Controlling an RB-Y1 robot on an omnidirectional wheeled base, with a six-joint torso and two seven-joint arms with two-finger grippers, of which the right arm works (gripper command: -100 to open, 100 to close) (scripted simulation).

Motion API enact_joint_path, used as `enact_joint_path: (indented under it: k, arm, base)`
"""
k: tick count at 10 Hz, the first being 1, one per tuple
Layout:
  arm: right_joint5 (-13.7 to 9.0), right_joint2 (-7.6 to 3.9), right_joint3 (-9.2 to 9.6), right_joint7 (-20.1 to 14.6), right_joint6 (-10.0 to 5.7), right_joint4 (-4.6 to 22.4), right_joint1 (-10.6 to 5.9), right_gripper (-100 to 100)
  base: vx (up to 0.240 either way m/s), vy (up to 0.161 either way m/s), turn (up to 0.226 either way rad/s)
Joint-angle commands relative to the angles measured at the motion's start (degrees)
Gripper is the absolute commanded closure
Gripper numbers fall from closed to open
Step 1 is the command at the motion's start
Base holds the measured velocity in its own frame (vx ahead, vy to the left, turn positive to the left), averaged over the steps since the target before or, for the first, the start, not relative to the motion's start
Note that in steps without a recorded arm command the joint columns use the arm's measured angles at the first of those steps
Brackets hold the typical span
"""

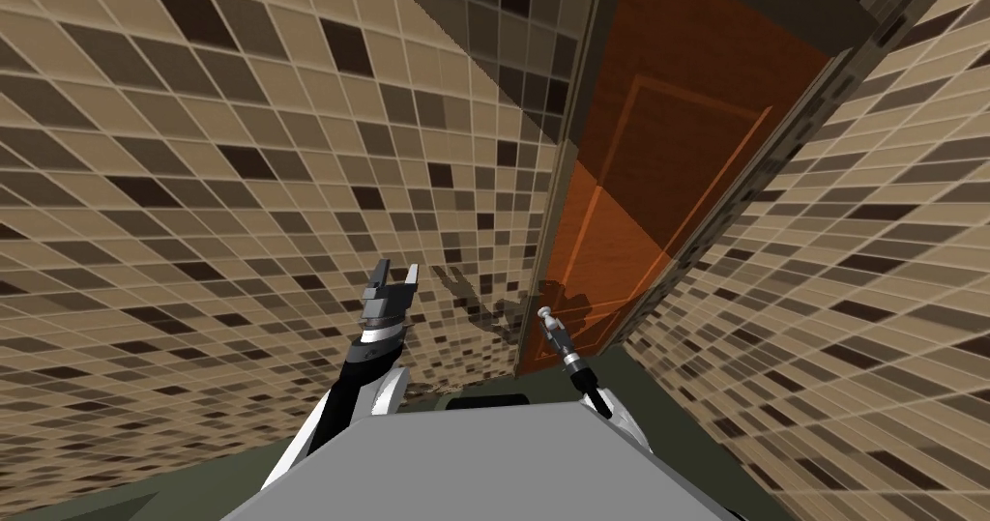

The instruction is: Pull the door open

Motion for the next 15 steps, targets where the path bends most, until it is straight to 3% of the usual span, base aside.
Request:
enact_joint_path:
  k: [1, 2, 7, 15]
  arm:
    - [0.0, 0.00, 0.00, 0.0, 0.00, 0.0, 0.00, -100]
    - [0.0, 0.00, 0.00, 0.0, 0.00, 0.0, 0.00, 100]
    - [0.0, 0.00, 0.00, 0.0, 0.00, 0.0, 0.00, 100]
    - [-3.1, -0.35, 0.59, -11.5, 0.55, 0.6, -0.57, 100]
  base:
    - [0.047, -0.020, 0.019]
    - [-0.005, -0.001, -0.026]
    - [-0.006, 0.000, 0.000]
    - [-0.028, -0.010, 0.056]
